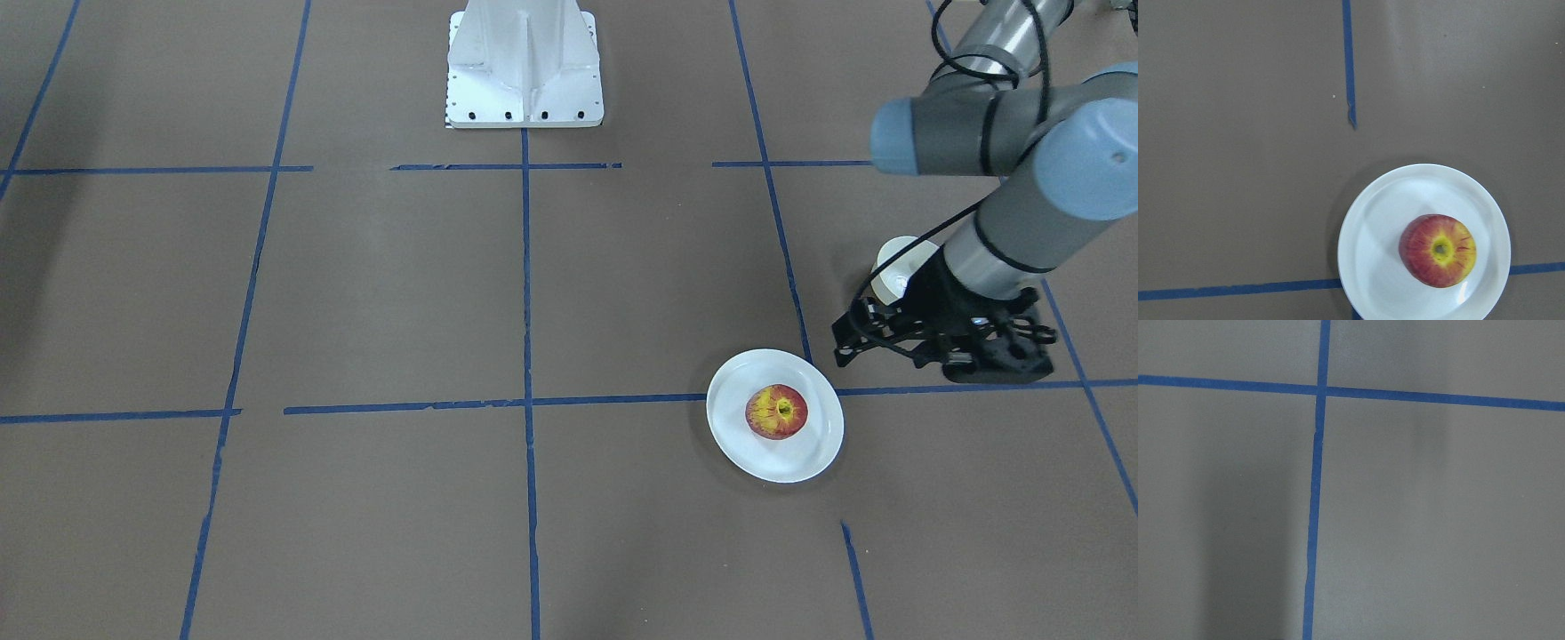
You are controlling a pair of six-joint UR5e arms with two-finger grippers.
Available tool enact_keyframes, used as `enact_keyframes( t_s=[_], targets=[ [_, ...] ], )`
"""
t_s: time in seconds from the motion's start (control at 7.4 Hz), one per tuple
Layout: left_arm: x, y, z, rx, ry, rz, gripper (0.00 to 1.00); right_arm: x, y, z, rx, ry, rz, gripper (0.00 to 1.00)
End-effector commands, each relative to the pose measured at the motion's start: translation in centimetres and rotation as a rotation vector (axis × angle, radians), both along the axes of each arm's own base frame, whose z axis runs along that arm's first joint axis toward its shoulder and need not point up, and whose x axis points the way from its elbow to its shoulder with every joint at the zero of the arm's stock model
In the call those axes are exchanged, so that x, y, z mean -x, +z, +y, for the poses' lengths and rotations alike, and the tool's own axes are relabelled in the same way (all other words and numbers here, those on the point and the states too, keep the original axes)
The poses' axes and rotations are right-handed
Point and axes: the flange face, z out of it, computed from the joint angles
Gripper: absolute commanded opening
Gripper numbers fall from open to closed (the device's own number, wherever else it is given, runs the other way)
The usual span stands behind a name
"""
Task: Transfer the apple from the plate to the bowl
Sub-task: 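Move the left gripper over the red-yellow apple on the white plate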
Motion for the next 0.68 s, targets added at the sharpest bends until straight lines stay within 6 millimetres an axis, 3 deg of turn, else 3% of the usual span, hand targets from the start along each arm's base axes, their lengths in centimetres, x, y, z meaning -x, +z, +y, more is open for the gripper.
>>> enact_keyframes(
  t_s=[0.0,0.41,0.54],
  targets=[
    [-6.3,-0.3,-0.2,0.046,-0.043,-0.054,1.00,0.0,0.0,0.0,0.000,0.000,0.000,1.00],
    [-10.1,2.8,-0.5,0.088,-0.063,-0.030,1.00,0.0,0.1,0.1,0.001,0.000,0.000,1.00],
    [-10.5,3.2,-0.4,0.090,-0.060,-0.030,1.00,0.0,0.0,0.0,0.000,0.000,0.000,1.00]
  ],
)
